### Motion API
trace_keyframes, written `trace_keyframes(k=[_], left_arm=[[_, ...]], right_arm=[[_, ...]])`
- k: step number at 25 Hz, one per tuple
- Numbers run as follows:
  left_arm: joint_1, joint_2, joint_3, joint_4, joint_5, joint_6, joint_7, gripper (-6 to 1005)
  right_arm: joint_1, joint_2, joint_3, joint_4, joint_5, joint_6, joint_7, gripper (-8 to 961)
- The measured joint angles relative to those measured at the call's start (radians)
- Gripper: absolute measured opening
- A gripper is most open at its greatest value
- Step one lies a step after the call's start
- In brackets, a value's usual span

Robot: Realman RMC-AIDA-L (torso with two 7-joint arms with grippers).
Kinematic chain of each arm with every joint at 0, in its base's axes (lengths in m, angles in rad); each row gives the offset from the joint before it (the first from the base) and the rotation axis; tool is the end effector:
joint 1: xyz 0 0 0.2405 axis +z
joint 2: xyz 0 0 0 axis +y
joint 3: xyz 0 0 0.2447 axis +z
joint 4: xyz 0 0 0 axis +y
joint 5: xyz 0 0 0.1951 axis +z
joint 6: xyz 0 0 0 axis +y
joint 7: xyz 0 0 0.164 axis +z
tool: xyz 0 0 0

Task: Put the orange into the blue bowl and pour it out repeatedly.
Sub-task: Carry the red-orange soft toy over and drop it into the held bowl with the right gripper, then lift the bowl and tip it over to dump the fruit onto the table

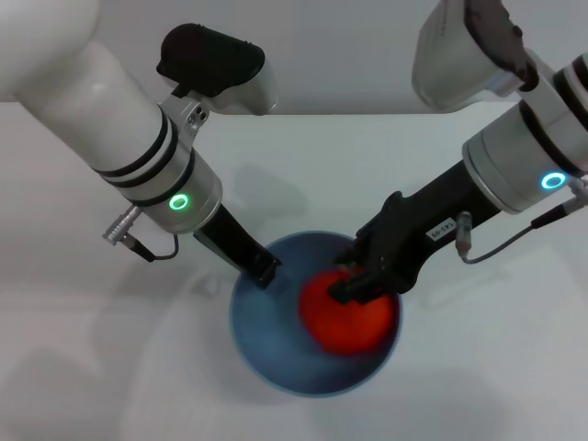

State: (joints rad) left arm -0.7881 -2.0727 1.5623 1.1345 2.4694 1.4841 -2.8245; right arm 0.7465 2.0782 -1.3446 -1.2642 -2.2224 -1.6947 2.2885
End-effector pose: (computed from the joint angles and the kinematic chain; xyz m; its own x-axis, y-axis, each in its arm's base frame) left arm -0.1467 0.3411 -0.0637 0.6470 0.7232 -0.2415 0.6348 -0.6864 -0.3549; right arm 0.1069 0.3201 -0.0331 0.9290 -0.3461 0.1308 -0.3486 -0.9373 -0.0041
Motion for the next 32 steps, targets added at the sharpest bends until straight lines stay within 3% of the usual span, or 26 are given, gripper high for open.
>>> trace_keyframes(k=[3, 8, 17, 24, 28, 32], left_arm=[[0.001, 0.001, 0.0, 0.0, -0.005, -0.007, 0.003, -1], [0.013, 0.006, -0.011, 0.0, -0.005, -0.032, 0.006, -1], [0.091, 0.011, -0.012, 0.06, 0.003, -0.18, 0.051, -1], [0.293, 0.011, 0.035, 0.279, -0.005, -0.494, 0.139, 0], [0.43, 0.013, 0.172, 0.395, -0.004, -0.744, 0.227, 0], [0.537, 0.013, 0.349, 0.411, 0.004, -1.047, 0.332, 0]], right_arm=[[-0.004, 0.0, 0.007, -0.002, 0.0, 0.003, 0.006, 230], [-0.018, 0.0, 0.068, -0.018, -0.001, -0.021, 0.028, 434], [-0.04, -0.012, 0.362, -0.03, -0.226, -0.166, 0.169, 448], [-0.104, -0.015, 0.564, -0.016, -0.39, -0.219, 0.172, 445], [-0.148, -0.019, 0.659, -0.009, -0.412, -0.224, 0.167, 445], [-0.167, -0.017, 0.742, -0.01, -0.492, -0.222, 0.167, 445]])
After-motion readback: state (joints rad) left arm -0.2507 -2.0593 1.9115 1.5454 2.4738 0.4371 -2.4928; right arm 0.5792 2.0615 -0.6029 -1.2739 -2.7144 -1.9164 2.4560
